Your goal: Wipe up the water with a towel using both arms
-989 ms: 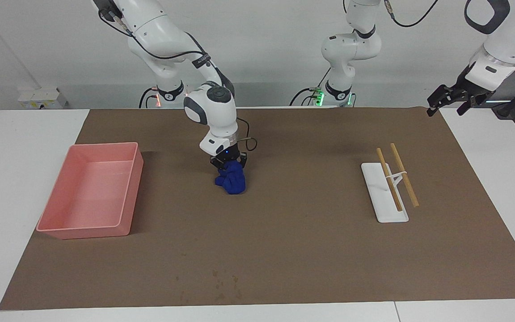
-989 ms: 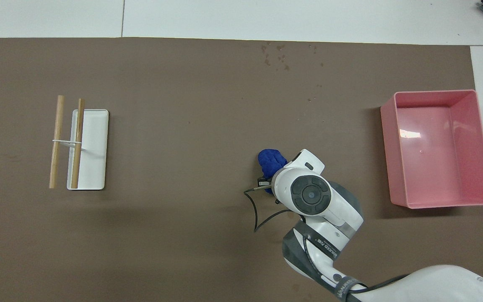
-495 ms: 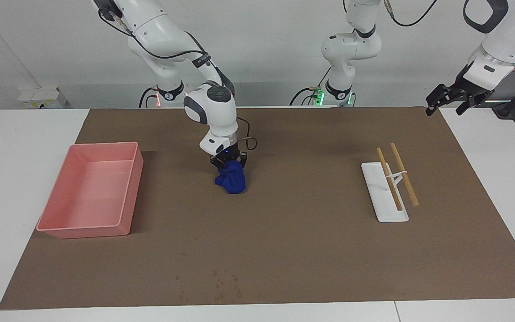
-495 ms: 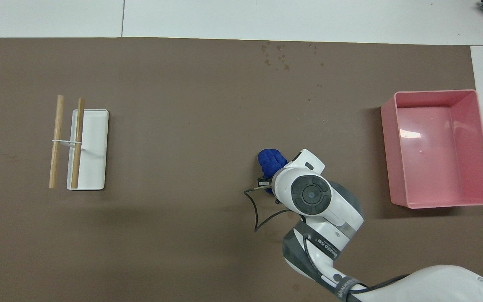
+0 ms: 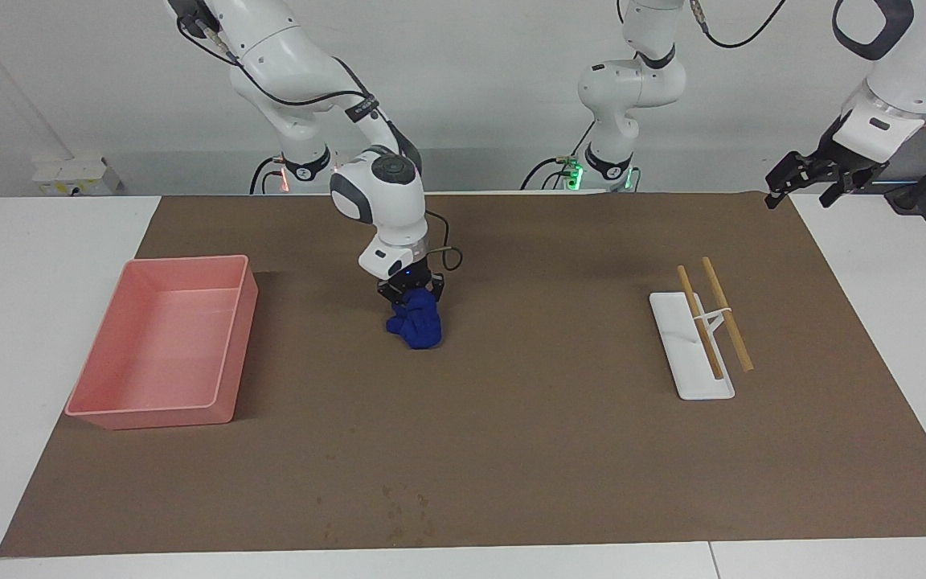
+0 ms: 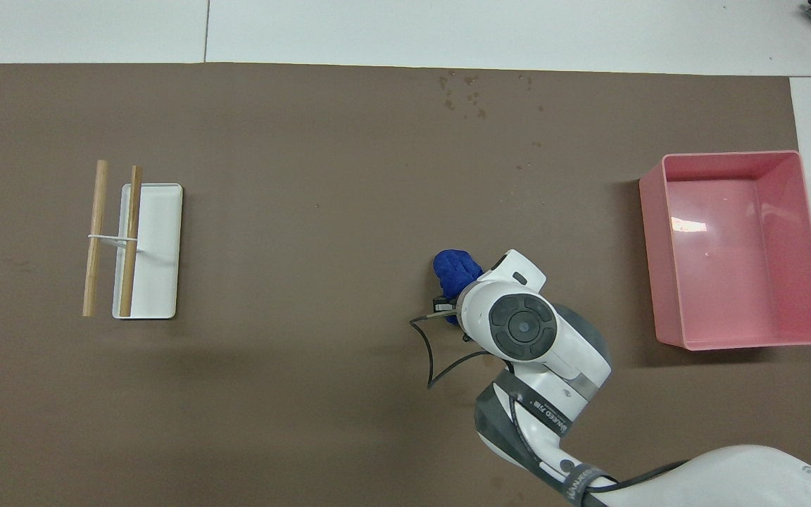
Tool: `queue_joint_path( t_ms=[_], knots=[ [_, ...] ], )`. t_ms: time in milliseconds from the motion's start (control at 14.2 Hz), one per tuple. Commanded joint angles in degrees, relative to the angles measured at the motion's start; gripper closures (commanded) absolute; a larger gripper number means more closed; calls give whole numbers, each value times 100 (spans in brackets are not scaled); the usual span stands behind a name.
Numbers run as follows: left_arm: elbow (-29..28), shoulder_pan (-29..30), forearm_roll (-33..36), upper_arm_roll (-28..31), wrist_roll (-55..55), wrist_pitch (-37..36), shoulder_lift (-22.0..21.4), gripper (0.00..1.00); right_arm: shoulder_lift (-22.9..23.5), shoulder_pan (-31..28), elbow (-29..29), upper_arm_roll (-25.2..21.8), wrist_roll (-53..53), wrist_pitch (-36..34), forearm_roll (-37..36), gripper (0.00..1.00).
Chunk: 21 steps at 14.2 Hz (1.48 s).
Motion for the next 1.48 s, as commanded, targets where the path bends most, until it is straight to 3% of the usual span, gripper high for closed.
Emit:
queue_joint_path(
  t_ms=[0,1413],
  knots=[
    [-108,-18,-54,11,-70,23,-111,0,659,-928,-92,1734,725,-2141,256,100],
    [-108,-18,-54,11,-70,23,-111,0,659,-928,13,1743,698,-2273,256,100]
  ],
)
